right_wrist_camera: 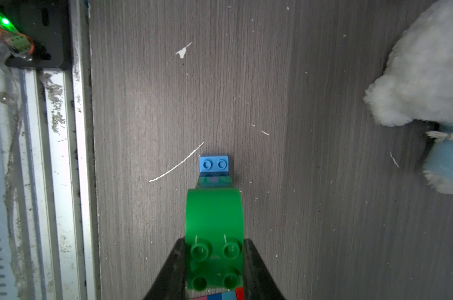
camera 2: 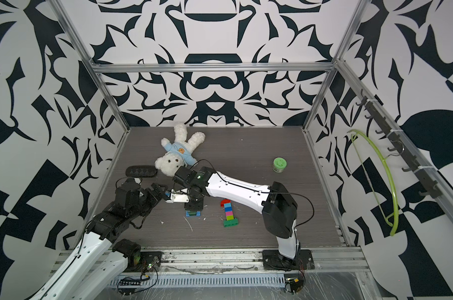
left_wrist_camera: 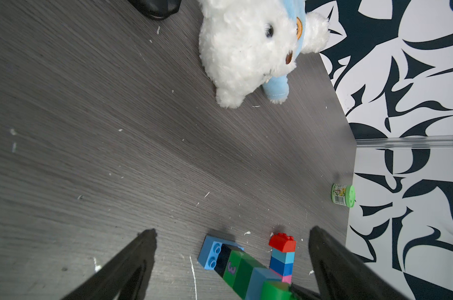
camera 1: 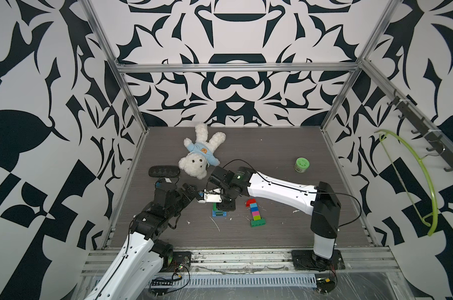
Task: Assemble the number 1 with lego
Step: Assemble the lego brick with the lego brick.
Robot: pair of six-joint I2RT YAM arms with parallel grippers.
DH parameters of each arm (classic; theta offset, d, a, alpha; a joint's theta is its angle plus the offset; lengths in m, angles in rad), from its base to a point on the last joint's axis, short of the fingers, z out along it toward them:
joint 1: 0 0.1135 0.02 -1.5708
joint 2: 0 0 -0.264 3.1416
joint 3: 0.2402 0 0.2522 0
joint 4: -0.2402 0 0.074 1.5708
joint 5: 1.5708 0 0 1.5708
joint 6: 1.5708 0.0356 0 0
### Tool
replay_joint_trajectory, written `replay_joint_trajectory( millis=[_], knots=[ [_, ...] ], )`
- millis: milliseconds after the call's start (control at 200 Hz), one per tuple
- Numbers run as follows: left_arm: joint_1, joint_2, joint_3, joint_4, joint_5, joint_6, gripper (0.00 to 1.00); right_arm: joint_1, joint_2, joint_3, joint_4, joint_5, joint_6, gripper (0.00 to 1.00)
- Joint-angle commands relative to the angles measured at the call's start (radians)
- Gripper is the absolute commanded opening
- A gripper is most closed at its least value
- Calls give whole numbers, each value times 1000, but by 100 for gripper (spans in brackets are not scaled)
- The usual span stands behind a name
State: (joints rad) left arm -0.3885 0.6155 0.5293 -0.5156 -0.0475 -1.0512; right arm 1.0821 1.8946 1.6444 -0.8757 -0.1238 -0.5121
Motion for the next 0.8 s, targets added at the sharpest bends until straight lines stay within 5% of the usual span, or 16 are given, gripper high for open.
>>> replay_joint_trajectory(
  millis=[0,795],
  knots=[
    [-1,-15,-20,-13,10,10,97,3,46,16,-52,-12,-41,14],
    [0,-39,-17,-43,31,32,97,5,114,-20,-62,-15,-49,12]
  ],
)
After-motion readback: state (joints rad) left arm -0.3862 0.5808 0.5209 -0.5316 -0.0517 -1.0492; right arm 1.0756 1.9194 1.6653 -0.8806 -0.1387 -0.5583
